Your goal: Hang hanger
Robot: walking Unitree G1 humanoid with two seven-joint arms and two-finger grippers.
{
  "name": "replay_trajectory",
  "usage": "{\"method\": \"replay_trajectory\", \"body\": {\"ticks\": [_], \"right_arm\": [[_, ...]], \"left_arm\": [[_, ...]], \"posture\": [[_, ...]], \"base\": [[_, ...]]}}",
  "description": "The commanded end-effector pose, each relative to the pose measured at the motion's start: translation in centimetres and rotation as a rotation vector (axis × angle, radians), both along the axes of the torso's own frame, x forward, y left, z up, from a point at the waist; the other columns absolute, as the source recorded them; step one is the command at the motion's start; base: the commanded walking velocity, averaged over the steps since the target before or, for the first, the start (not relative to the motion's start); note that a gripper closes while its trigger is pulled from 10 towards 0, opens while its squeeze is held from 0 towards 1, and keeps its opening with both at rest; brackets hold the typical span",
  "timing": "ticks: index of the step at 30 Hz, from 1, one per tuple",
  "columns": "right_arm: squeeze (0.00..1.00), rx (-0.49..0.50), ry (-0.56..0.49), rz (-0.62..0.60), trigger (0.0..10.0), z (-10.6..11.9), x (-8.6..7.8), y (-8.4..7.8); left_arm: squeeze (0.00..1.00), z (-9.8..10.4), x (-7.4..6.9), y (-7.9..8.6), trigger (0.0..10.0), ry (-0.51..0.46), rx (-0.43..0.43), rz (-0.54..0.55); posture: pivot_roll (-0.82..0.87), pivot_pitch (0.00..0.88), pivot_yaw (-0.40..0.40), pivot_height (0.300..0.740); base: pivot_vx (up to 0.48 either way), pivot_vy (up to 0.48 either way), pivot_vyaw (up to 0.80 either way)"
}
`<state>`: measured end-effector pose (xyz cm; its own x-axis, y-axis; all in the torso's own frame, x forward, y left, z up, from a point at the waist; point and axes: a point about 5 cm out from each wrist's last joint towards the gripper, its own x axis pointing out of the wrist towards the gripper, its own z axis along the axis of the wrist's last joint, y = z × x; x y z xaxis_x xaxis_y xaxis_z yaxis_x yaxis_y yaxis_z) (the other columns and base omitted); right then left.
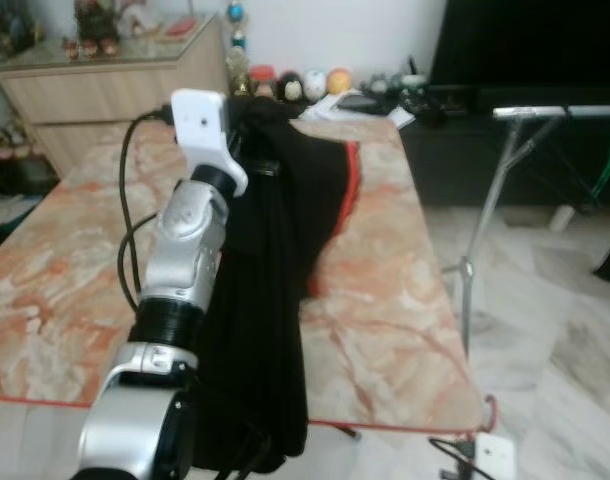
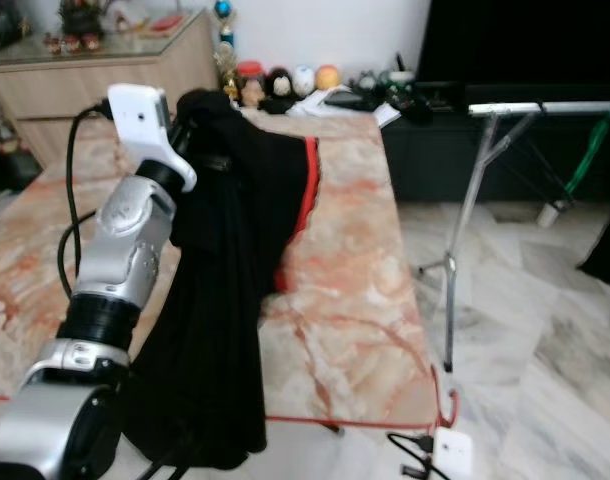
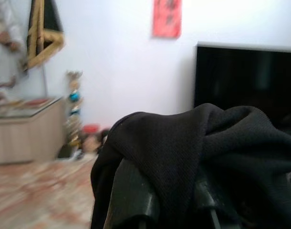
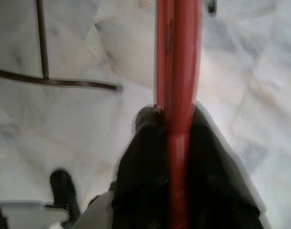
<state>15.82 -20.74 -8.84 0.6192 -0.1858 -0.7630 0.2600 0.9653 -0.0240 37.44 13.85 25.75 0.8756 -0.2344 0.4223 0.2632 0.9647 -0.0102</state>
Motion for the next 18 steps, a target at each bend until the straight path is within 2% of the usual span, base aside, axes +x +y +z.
{"method": "replay_trajectory", "body": {"ticks": [1,6,8,9,12,17,18], "right_arm": [[0.0,-0.022,0.011,-0.008,10.0,0.0,-0.5,-0.9],[0.0,-0.022,0.016,0.004,10.0,-0.1,-0.6,-0.9],[0.0,-0.021,0.017,0.005,10.0,-0.1,-0.6,-0.9],[0.0,-0.022,0.018,0.008,10.0,-0.1,-0.6,-0.9],[0.0,-0.024,0.018,0.01,10.0,-0.1,-0.6,-0.9],[0.0,-0.027,0.018,0.008,10.0,0.0,-0.5,-1.0],[0.0,-0.029,0.019,0.01,10.0,0.0,-0.5,-1.1]], "left_arm": [[0.0,-0.1,-0.4,-1.3,10.0,0.002,0.028,-0.054],[0.0,-3.0,-1.0,-1.4,10.0,0.121,0.055,-0.078],[0.0,-4.5,-1.4,-1.6,10.0,0.189,0.105,-0.107],[0.0,-6.1,-2.1,-1.7,10.0,0.255,0.175,-0.147],[0.0,-7.6,-2.9,-1.3,10.0,0.319,0.207,-0.174],[0.0,-9.0,-4.1,-0.6,10.0,0.369,0.254,-0.158],[0.0,-9.7,-5.0,-0.7,10.0,0.398,0.268,-0.163]], "posture": [[-0.06,0.0,0.027,0.74],[-0.06,0.0,0.029,0.74],[-0.06,0.0,0.029,0.74],[-0.06,0.0,0.029,0.74],[-0.06,0.0,0.028,0.74],[-0.06,0.0,0.025,0.74],[-0.05,0.0,0.022,0.74]], "base": [[0.0,0.0,0.0],[0.0,0.0,0.0],[0.0,0.0,0.0],[0.0,0.0,0.0],[0.0,0.0,0.0],[0.0,0.0,0.0],[0.0,0.0,0.0]]}}
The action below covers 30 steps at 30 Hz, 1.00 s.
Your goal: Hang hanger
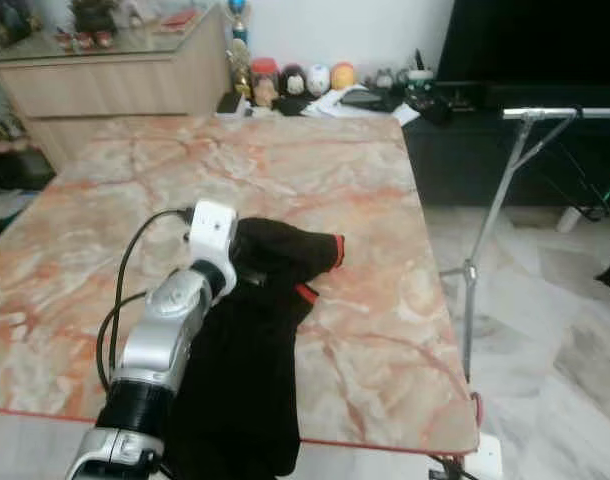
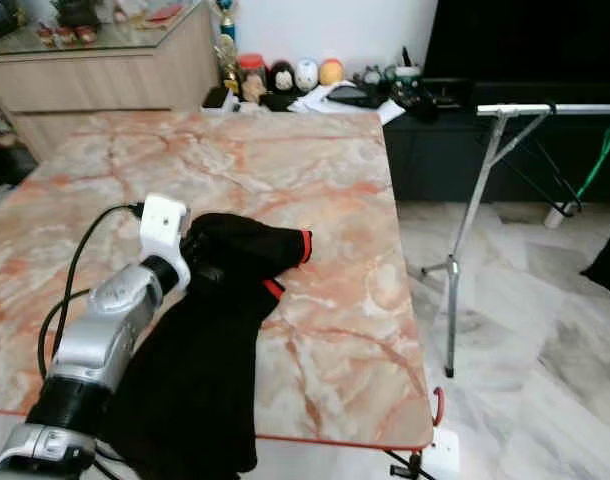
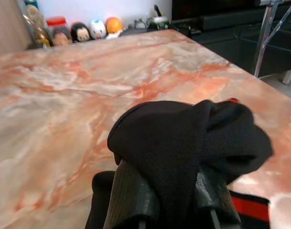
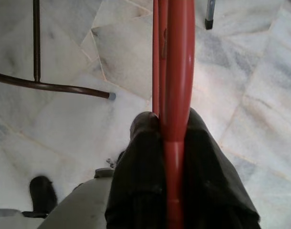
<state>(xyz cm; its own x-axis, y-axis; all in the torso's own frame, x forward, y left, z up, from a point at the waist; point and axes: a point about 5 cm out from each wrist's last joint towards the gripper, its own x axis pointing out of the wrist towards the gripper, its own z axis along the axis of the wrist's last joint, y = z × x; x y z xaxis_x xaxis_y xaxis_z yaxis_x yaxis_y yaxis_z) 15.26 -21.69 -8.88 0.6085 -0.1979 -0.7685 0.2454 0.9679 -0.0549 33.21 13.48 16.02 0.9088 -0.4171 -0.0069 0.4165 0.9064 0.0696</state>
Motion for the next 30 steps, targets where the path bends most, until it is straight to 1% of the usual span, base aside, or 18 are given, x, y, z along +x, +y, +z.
{"method": "replay_trajectory", "body": {"ticks": [1,2,4,5,6,8,14,15,18,25,30], "right_arm": [[0.0,-0.001,0.002,-0.004,10.0,0.0,0.0,-0.1],[0.0,-0.002,0.002,-0.003,10.0,0.0,0.1,-0.2],[0.0,-0.002,0.003,-0.002,10.0,0.0,0.1,-0.2],[0.0,-0.002,0.003,-0.001,10.0,0.0,0.1,-0.2],[0.0,-0.002,0.002,-0.001,10.0,0.0,0.1,-0.2],[0.0,-0.002,0.0,-0.003,10.0,0.1,0.1,-0.2],[0.0,-0.003,-0.001,-0.002,10.0,0.1,0.2,-0.1],[0.0,-0.005,-0.001,-0.002,10.0,0.1,0.2,-0.2],[0.0,-0.008,-0.002,-0.005,10.0,0.1,0.2,-0.3],[0.0,-0.014,-0.001,-0.006,10.0,0.2,0.3,-0.5],[0.0,-0.017,0.0,0.01,10.0,0.2,0.3,-0.7]], "left_arm": [[0.0,0.0,-0.8,-0.3,10.0,0.008,0.04,-0.022],[0.0,-0.5,-1.5,-0.7,10.0,0.032,0.04,-0.035],[0.0,-0.8,-1.8,-0.9,10.0,0.042,0.041,-0.043],[0.04,-0.9,-1.9,-1.0,10.0,0.045,0.047,-0.047],[0.18,-1.0,-2.1,-1.1,10.0,0.047,0.05,-0.05],[1.0,-1.1,-2.4,-1.5,10.0,0.055,0.047,-0.067],[1.0,-1.2,-2.9,-1.6,10.0,0.062,0.058,-0.096],[1.0,-1.4,-3.1,-1.5,10.0,0.064,0.081,-0.1],[1.0,-1.6,-3.4,-1.5,10.0,0.066,0.102,-0.108],[1.0,-1.9,-4.0,-1.3,10.0,0.073,0.094,-0.103],[1.0,-2.2,-4.9,-0.8,10.0,0.077,0.087,-0.095]], "posture": [[-0.05,0.0,0.022,0.74],[-0.05,0.0,0.022,0.74],[-0.05,0.0,0.022,0.74],[-0.05,0.0,0.022,0.74],[-0.05,0.0,0.022,0.74],[-0.06,0.0,0.025,0.74],[-0.06,0.0,0.031,0.74],[-0.06,0.0,0.031,0.74],[-0.07,0.0,0.027,0.74],[-0.06,0.0,0.015,0.74],[-0.06,0.0,0.007,0.74]], "base": [[0.0,0.0,0.0],[0.0,0.0,0.0],[0.0,0.0,0.0],[0.0,0.0,0.0],[0.0,0.0,0.0],[0.0,0.0,0.0],[0.0,0.0,0.0],[0.0,0.0,0.0],[0.0,0.0,0.0],[0.0,0.0,0.0],[0.0,0.0,0.0]]}}
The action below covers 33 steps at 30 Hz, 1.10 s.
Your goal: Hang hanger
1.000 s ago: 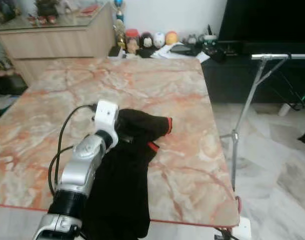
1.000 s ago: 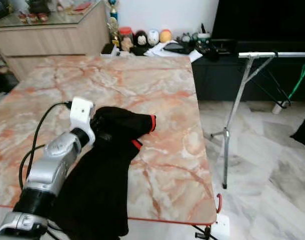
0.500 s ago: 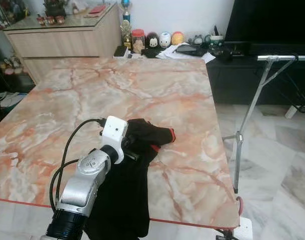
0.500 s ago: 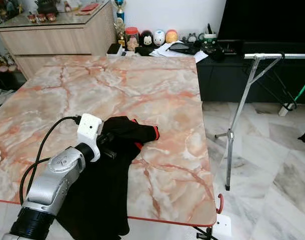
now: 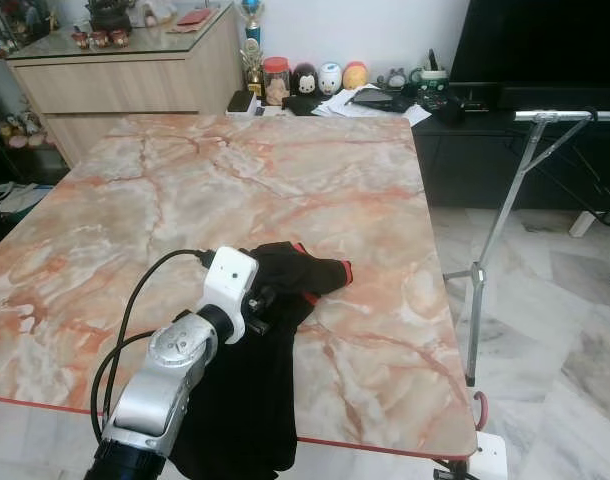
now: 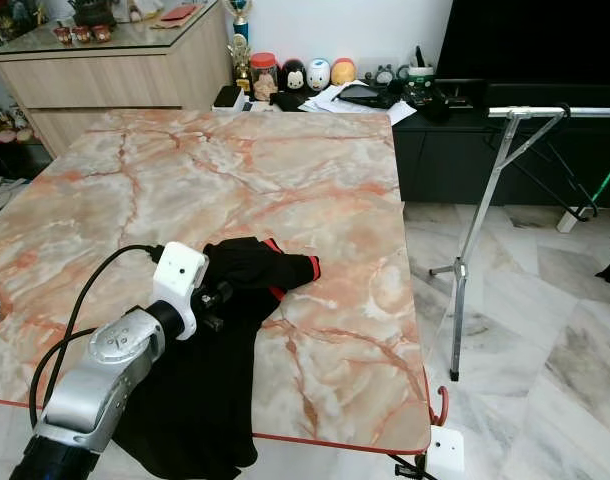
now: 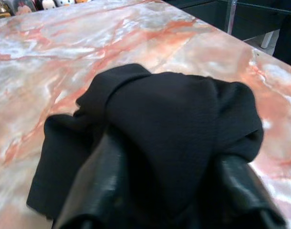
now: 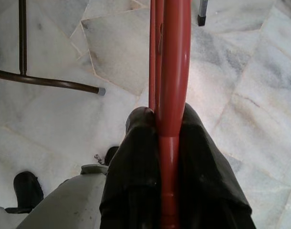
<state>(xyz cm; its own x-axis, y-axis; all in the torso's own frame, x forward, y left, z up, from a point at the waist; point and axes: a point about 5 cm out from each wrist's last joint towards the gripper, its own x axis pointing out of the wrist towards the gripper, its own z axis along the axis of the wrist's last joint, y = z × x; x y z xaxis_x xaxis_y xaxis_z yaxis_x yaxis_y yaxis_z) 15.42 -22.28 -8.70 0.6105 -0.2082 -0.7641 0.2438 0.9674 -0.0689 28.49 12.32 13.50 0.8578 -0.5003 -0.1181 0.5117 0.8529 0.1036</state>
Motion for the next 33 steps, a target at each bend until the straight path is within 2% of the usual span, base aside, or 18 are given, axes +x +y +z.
{"method": "replay_trajectory", "body": {"ticks": [1,9,15,16,18,21,22,23,24,28,33], "right_arm": [[0.0,-0.002,0.002,0.008,10.0,0.1,0.1,-0.1],[0.0,-0.002,0.003,0.009,10.0,0.0,0.1,0.0],[0.0,-0.003,0.004,0.011,10.0,0.0,0.1,0.0],[0.0,-0.003,0.004,0.011,10.0,0.0,0.1,0.0],[0.0,-0.003,0.006,0.015,10.0,0.0,0.0,0.0],[0.0,-0.004,0.007,0.017,10.0,0.0,0.0,-0.1],[0.0,-0.004,0.008,0.019,10.0,0.0,0.0,-0.1],[0.0,-0.004,0.008,0.019,10.0,0.0,0.0,-0.1],[0.0,-0.004,0.009,0.021,10.0,0.0,-0.1,-0.1],[0.0,-0.006,0.01,0.023,10.0,0.0,-0.1,-0.2],[0.0,-0.009,0.009,0.03,10.0,0.1,0.0,-0.4]], "left_arm": [[1.0,0.2,-0.4,0.5,10.0,-0.005,0.003,0.007],[1.0,-0.9,-2.0,2.2,10.0,-0.003,-0.043,0.068],[1.0,-1.3,-3.6,3.2,10.0,-0.027,-0.018,0.053],[1.0,-1.3,-3.9,3.6,10.0,-0.032,-0.017,0.067],[1.0,-1.4,-4.8,5.4,10.0,-0.05,-0.007,0.164],[1.0,-1.7,-5.1,6.5,10.0,-0.056,0.005,0.241],[0.84,-2.5,-5.5,8.1,10.0,-0.049,0.009,0.376],[0.84,-2.5,-5.5,8.1,10.0,-0.049,0.009,0.376],[0.0,-3.3,-6.1,9.6,10.0,-0.041,0.038,0.473],[0.0,-4.3,-8.1,12.1,10.0,-0.013,0.112,0.557],[0.0,-4.9,-9.1,13.7,10.0,0.0,0.131,0.611]], "posture": [[-0.06,0.0,0.007,0.74],[-0.06,0.0,0.01,0.74],[-0.05,0.0,0.01,0.74],[-0.05,0.0,0.009,0.74],[-0.05,0.0,0.008,0.74],[-0.05,0.0,0.006,0.74],[-0.04,0.0,0.004,0.74],[-0.04,0.0,0.004,0.74],[-0.05,0.0,0.002,0.74],[-0.04,0.0,-0.002,0.74],[-0.04,0.0,-0.013,0.74]], "base": [[0.0,0.0,0.0],[0.0,0.0,0.0],[0.0,0.0,0.0],[0.0,0.0,0.0],[0.0,0.0,0.0],[0.0,0.0,0.0],[0.0,0.0,0.0],[0.0,0.0,0.0],[0.0,0.0,0.0],[0.0,0.0,0.0],[0.0,0.0,0.0]]}}
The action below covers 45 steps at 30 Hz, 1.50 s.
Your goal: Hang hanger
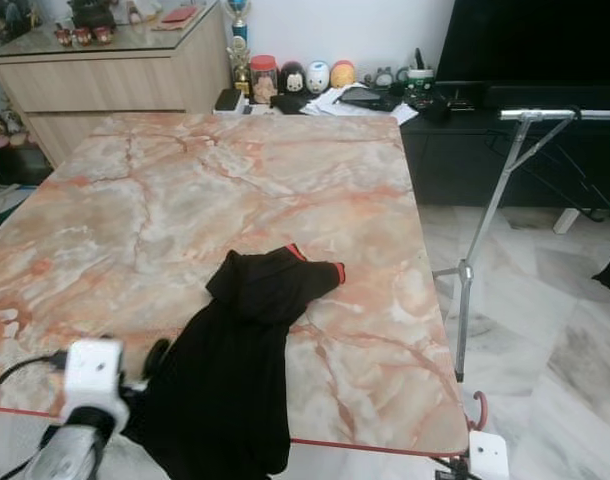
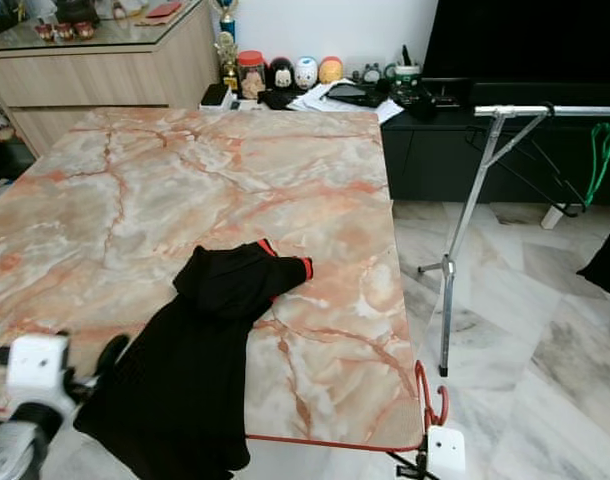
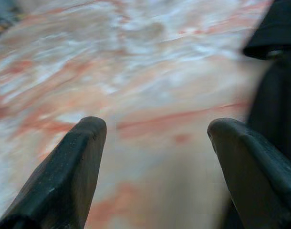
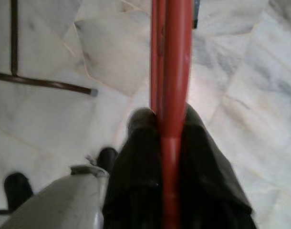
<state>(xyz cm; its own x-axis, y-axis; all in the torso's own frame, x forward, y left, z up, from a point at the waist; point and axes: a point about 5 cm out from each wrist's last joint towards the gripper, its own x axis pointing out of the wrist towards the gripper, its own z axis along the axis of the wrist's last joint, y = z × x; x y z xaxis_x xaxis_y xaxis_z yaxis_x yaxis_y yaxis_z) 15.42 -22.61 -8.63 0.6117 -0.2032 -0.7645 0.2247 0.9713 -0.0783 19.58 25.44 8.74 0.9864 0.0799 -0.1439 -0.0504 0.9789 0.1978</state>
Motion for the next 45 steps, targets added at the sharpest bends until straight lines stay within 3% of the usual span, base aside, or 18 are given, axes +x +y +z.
{"method": "replay_trajectory", "body": {"ticks": [1,10,25,45], "right_arm": [[0.0,-0.001,0.005,0.012,10.0,0.0,0.1,-0.1],[0.0,-0.003,0.002,0.014,10.0,0.1,0.3,-0.2],[0.0,0.002,0.003,0.018,10.0,0.1,0.3,-0.1],[0.0,0.007,-0.009,0.017,10.0,0.2,0.5,-0.1]], "left_arm": [[0.0,-0.2,-0.2,0.6,10.0,0.004,0.03,0.016],[0.0,-0.6,0.3,-0.5,10.0,-0.013,0.019,-0.008],[0.0,-0.1,0.6,-1.3,10.0,-0.062,0.006,-0.024],[0.0,3.5,2.5,-2.1,10.0,-0.222,0.013,-0.027]], "posture": [[-0.04,0.0,-0.013,0.74],[-0.05,0.0,-0.015,0.74],[-0.04,0.0,-0.018,0.74],[-0.04,0.0,-0.022,0.74]], "base": [[0.0,0.0,0.0],[0.0,0.0,0.0],[0.0,-0.314,0.0],[0.0,-0.329,0.0]]}}
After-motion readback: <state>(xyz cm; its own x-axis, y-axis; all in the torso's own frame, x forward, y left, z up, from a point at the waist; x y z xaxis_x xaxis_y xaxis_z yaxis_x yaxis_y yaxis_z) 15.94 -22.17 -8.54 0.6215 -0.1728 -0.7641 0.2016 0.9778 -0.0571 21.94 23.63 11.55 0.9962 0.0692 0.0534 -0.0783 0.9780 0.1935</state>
